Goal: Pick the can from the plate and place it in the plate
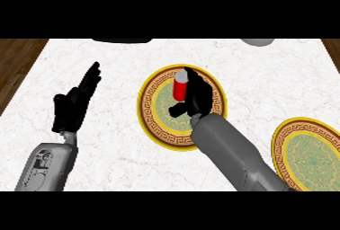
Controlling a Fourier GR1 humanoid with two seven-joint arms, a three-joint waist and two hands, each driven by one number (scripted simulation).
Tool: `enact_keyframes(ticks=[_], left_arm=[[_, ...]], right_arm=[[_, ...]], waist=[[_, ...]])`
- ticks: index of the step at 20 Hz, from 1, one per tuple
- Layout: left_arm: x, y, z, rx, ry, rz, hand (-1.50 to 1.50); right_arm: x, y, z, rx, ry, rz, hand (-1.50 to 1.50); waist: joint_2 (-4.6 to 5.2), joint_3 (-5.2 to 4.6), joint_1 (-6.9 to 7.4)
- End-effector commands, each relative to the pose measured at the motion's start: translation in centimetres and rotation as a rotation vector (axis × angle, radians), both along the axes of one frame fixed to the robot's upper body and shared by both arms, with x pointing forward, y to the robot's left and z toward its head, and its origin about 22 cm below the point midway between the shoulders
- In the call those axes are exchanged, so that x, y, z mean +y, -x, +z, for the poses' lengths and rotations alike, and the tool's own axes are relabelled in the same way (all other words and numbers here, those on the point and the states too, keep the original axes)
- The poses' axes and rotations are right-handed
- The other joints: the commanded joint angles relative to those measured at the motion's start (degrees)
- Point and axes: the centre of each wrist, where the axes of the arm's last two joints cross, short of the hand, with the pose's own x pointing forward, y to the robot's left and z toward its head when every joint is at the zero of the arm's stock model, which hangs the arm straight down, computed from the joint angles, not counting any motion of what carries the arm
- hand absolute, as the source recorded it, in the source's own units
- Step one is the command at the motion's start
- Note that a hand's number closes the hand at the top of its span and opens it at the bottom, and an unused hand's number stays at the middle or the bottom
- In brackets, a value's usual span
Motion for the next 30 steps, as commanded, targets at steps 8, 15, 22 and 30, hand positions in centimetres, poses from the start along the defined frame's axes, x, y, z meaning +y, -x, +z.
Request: enact_keyframes(ticks=[8,15,22,30], left_arm=[[1.0,1.3,-1.2,0.007,0.007,0.03,0.0],[2.7,0.9,-1.7,0.023,0.007,0.103,0.0],[1.9,2.5,-0.9,0.024,0.008,0.075,0.0],[1.4,1.0,0.7,0.011,0.013,0.07,0.0]], right_arm=[[-1.0,0.9,0.2,-0.291,-0.392,-0.126,-1.5],[-6.1,3.0,1.8,-0.39,-0.502,-0.247,-1.5],[-15.5,9.8,0.2,-0.374,-0.483,-0.263,-1.5],[-21.0,12.5,0.3,-0.364,-0.507,-0.248,-1.5]], waist=[[-0.62,0.01,-2.01],[-1.26,-0.09,-5.11],[-1.09,-0.03,-4.2],[-0.89,-0.04,-3.68]])
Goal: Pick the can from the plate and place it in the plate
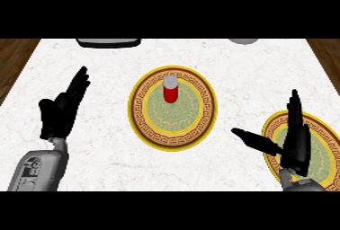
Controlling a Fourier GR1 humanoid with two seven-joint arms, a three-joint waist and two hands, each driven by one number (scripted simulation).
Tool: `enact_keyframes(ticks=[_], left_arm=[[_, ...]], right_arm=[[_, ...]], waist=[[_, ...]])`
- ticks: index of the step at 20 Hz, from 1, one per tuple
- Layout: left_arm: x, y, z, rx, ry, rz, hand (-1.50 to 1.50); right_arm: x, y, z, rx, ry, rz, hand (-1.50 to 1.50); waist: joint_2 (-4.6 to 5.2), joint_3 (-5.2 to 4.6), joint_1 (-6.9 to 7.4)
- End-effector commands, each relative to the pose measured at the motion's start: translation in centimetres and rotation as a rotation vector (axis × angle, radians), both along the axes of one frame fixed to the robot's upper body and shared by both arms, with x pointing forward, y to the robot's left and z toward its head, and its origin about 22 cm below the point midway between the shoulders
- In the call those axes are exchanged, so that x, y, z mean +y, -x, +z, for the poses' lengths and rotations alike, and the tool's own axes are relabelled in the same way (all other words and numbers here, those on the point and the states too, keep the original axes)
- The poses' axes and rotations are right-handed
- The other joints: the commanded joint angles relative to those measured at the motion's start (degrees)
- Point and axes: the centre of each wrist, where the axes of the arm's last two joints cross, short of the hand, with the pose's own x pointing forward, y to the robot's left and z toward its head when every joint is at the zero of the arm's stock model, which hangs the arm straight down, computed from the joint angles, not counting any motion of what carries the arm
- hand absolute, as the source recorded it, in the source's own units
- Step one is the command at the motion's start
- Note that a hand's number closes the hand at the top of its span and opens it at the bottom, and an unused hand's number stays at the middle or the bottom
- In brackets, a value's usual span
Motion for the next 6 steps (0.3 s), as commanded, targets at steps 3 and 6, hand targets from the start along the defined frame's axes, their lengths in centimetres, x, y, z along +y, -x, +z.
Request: enact_keyframes(ticks=[3,6], left_arm=[[-0.7,1.4,0.0,0.005,0.003,-0.01,0.0],[-0.7,-0.9,-1.5,0.004,0.0,0.005,0.0]], right_arm=[[-3.9,1.0,-1.8,-0.03,-0.029,-0.002,-1.5],[-5.9,3.7,-1.8,-0.013,-0.015,0.006,-1.5]], waist=[[0.06,0.02,0.5],[0.1,0.0,-0.02]])
